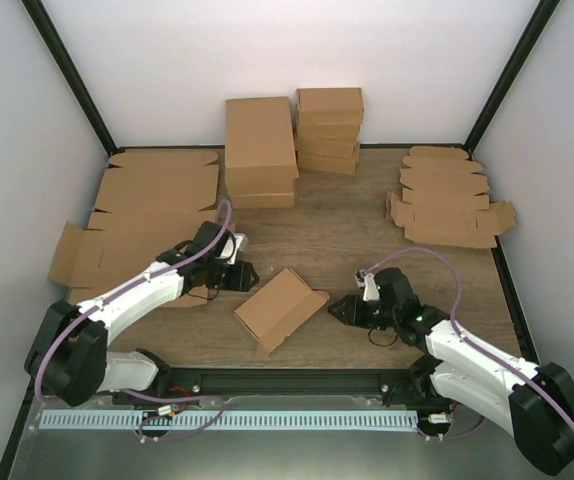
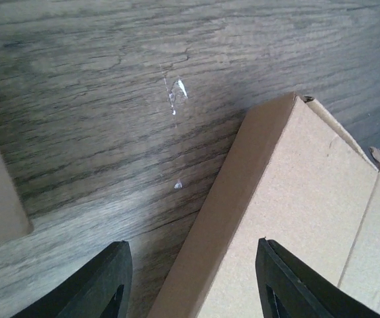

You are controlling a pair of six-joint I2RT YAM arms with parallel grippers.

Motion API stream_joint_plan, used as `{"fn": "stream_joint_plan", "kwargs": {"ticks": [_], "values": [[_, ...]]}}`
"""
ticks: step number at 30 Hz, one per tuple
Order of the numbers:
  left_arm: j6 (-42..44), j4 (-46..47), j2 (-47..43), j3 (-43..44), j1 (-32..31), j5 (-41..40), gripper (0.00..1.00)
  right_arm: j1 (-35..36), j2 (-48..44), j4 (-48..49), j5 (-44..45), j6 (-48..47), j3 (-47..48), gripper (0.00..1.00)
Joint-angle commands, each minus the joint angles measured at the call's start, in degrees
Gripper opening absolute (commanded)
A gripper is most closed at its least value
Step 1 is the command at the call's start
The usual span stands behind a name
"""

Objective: Fold the paper box

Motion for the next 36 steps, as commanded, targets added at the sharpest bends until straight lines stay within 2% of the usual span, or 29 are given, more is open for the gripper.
{"fn": "stream_joint_plan", "kwargs": {"ticks": [1, 7, 12, 19, 28, 36], "values": [[0.25, 5.37, 2.80, -1.26, 0.27, 4.02, 0.52, -0.35, -0.86, 5.47, -3.27, 2.89, -2.64, 0.35], [0.35, 10.76, 7.67, -2.79, 0.18, 9.32, 0.46, -0.13, -0.62, 8.31, -4.31, 4.04, -5.42, 0.35], [-1.54, 15.84, 10.61, -3.84, 0.20, 13.23, 0.35, -0.05, -1.86, 8.29, -4.47, 4.43, -6.81, 0.35], [-8.66, 24.82, 11.54, -7.00, -0.32, 19.80, 0.31, -0.04, -4.42, 10.74, -5.37, 6.60, -10.86, 0.34], [-12.43, 29.00, 12.88, -9.42, -0.70, 20.16, 0.29, -0.04, -5.03, 11.03, -4.17, 6.39, -10.61, 0.34], [-21.54, 34.01, 9.40, -12.27, -2.19, 16.17, 0.29, -0.04, -1.01, 12.18, -2.87, 6.10, -8.59, 0.34]]}}
